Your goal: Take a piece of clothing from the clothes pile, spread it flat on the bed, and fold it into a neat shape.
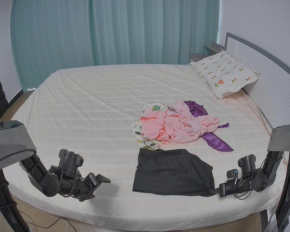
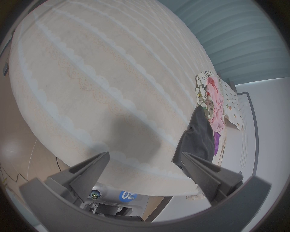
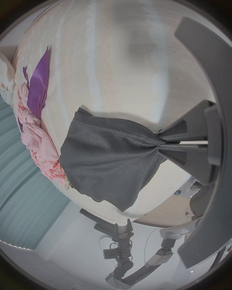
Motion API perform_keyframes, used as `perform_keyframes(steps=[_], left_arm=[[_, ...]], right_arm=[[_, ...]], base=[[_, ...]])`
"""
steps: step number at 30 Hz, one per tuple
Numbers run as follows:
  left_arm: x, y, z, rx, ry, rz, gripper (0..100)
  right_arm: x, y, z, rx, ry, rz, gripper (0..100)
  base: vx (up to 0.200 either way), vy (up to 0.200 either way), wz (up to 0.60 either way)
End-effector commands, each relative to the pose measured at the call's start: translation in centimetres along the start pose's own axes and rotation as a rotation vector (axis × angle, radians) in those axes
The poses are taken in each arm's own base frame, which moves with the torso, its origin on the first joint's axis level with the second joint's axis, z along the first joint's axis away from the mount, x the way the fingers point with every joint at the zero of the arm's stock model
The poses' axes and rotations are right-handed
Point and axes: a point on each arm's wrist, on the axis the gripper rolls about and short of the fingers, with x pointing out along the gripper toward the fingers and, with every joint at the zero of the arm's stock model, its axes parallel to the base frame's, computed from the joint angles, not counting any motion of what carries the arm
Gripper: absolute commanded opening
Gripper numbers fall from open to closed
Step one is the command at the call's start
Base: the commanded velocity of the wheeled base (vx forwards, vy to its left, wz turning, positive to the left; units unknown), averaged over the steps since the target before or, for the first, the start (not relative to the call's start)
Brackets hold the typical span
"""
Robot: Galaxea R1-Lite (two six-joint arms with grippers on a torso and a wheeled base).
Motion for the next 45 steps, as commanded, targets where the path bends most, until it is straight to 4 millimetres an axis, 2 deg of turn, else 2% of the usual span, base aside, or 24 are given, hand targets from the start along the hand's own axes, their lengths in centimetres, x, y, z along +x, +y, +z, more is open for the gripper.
perform_keyframes(steps=[1, 2, 8, 12, 17, 26, 30, 35, 45], left_arm=[[0.1, 0.0, 0.0, -0.002, 0.001, 0.002, 100], [0.1, 0.0, 0.0, -0.001, 0.001, 0.002, 100], [0.2, 0.1, 0.0, -0.002, 0.004, 0.005, 100], [0.2, 0.1, 0.0, -0.002, 0.004, 0.005, 100], [0.2, 0.1, 0.0, -0.002, 0.004, 0.005, 100], [0.2, 0.1, 0.0, -0.003, 0.004, 0.005, 100], [0.2, 0.0, 0.0, -0.004, 0.003, 0.004, 100], [0.2, 0.1, 0.1, -0.006, 0.002, 0.004, 100], [0.2, 0.1, 0.1, -0.004, 0.002, 0.004, 100]], right_arm=[[0.0, 0.0, -0.4, -0.012, 0.016, -0.001, 0], [0.0, 0.0, -0.3, -0.013, 0.015, -0.003, 100], [-0.3, -0.1, -0.1, -0.020, -0.009, -0.017, 100], [-1.4, 0.0, 1.1, -0.018, -0.076, -0.015, 100], [-1.9, -1.1, 2.6, 0.067, -0.146, -0.026, 100], [1.0, -1.2, 5.7, 0.374, -0.198, -0.007, 100], [3.1, -1.0, 7.2, 0.533, -0.252, -0.060, 100], [4.2, -0.8, 8.2, 0.579, -0.292, -0.164, 100], [4.4, -0.1, 9.1, 0.649, -0.297, -0.156, 100]], base=[[0.000, 0.000, 0.00], [0.000, 0.000, 0.00], [0.000, 0.000, 0.00], [0.000, 0.000, 0.00], [0.000, 0.000, 0.00], [0.000, 0.000, 0.00], [0.000, 0.000, 0.00], [0.000, 0.000, 0.00], [0.000, 0.000, 0.00]])
